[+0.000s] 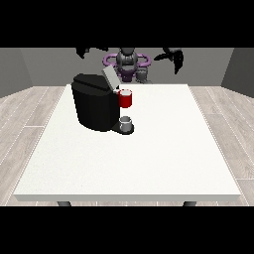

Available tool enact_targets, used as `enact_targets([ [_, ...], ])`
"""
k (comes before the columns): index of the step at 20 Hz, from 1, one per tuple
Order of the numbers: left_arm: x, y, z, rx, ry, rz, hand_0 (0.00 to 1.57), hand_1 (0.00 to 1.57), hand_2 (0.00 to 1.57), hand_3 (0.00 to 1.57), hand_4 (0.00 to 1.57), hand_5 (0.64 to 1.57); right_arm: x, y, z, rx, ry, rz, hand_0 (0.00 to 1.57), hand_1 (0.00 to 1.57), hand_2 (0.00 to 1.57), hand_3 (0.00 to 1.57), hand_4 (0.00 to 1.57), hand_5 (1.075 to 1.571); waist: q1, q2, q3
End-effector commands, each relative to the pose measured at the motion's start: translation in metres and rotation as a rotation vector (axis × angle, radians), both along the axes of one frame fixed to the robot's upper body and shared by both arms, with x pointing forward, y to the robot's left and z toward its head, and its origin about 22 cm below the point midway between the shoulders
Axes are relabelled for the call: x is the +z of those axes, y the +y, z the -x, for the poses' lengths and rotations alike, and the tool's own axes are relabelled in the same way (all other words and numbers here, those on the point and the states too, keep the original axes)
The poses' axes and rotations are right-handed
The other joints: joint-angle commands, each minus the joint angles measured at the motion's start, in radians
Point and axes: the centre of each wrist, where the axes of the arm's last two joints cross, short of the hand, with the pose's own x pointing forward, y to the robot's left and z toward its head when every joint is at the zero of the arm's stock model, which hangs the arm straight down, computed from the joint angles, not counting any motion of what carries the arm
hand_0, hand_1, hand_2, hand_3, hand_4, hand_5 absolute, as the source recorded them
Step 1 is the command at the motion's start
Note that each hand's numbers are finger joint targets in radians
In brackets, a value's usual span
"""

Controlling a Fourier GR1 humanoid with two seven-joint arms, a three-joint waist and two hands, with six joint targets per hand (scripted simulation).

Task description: Insert the coffee pod into the coffee machine and close the lid

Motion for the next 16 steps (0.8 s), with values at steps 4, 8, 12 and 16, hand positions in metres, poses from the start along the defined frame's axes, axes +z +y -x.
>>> enact_targets([
  [4,0.005,-0.02,0.015,-0.05,-0.053,0.049,0.0,0.0,0.0,0.0,0.39,1.571,0.006,-0.018,-0.024,-0.048,0.016,-0.066,0.0,0.0,0.0,0.0,0.0,1.571,0.075,0.06,0.0005],
  [8,0.025,-0.011,0.01,-0.013,-0.093,0.037,0.0,0.0,0.0,0.0,0.38,1.571,0.019,-0.017,-0.034,-0.039,0.014,-0.154,0.0,0.0,0.0,0.0,0.09,1.571,0.06,0.123,0.0003],
  [12,0.037,-0.006,0.019,0.01,-0.12,0.025,0.0,0.0,0.0,0.0,0.35,1.571,0.016,-0.013,-0.039,-0.062,0.054,-0.168,0.0,0.0,0.0,0.0,0.17,1.571,0.055,0.142,0.0002],
  [16,0.061,-0.02,0.018,-0.031,-0.207,0.038,0.0,0.0,0.0,0.0,0.26,1.571,0.022,-0.026,-0.051,-0.056,-0.015,-0.139,0.0,0.0,0.0,0.0,0.0,1.571,0.095,0.231,0.0005],
])
